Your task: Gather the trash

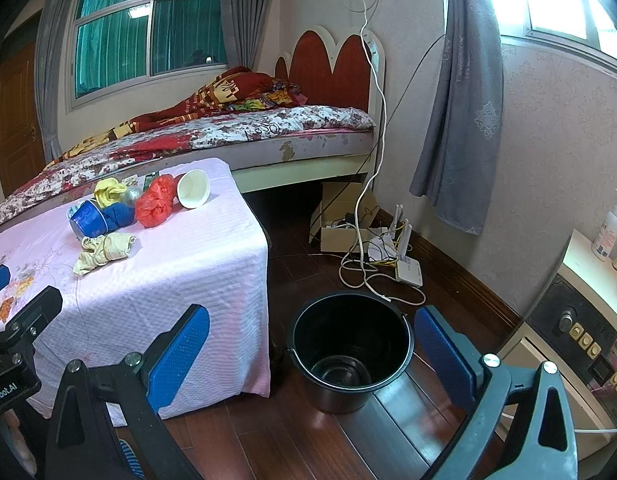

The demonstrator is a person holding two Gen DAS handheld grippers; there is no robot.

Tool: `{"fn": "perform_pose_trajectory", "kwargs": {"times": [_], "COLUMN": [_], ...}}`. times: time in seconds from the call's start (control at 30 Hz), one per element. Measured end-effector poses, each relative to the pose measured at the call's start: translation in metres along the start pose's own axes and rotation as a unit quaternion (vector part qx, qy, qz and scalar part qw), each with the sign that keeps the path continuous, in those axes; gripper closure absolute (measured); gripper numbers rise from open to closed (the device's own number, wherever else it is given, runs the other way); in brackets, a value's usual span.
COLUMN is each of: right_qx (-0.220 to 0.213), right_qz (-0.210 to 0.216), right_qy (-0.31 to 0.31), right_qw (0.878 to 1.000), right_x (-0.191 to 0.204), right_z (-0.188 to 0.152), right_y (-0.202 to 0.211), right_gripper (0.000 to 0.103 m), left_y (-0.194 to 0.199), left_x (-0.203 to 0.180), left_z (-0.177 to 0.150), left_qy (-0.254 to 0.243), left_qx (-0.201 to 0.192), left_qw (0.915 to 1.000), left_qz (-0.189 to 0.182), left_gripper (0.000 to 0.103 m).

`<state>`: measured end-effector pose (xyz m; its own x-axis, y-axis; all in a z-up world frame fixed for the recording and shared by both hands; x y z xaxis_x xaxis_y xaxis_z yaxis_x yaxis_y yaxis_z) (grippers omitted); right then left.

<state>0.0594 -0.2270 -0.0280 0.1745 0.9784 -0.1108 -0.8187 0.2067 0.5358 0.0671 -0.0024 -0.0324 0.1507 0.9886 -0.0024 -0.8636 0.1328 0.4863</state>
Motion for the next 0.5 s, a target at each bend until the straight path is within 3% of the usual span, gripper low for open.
{"fn": "perform_pose_trajectory", "kwargs": {"times": [0.5], "right_qx": [0.000], "right_qz": [0.000], "right_qy": [0.000], "right_qw": [1.000], "right_x": [0.0007], "right_z": [-0.0001], "right_y": [-0.0002], "right_gripper": [0.000], "left_y": [-0.0009], "left_x": [0.0009], "left_z": [0.0012], "left_qy": [0.002], "left_qx": [0.003], "left_qw": [1.0000], "left_qz": [-0.002], "left_gripper": [0.001]}}
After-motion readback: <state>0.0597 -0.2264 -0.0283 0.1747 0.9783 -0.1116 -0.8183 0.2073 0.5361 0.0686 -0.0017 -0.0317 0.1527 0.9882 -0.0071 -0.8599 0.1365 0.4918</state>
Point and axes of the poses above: each gripper's, at about its wrist camera, not at the fingertips, and y roughly against the way its jaws point, x to its left, z to its top, the point moved 8 cm from there along -y, roughly the way its jaws point, and after that the axes turned 8 degrees about -z, right-handed, at the moved point
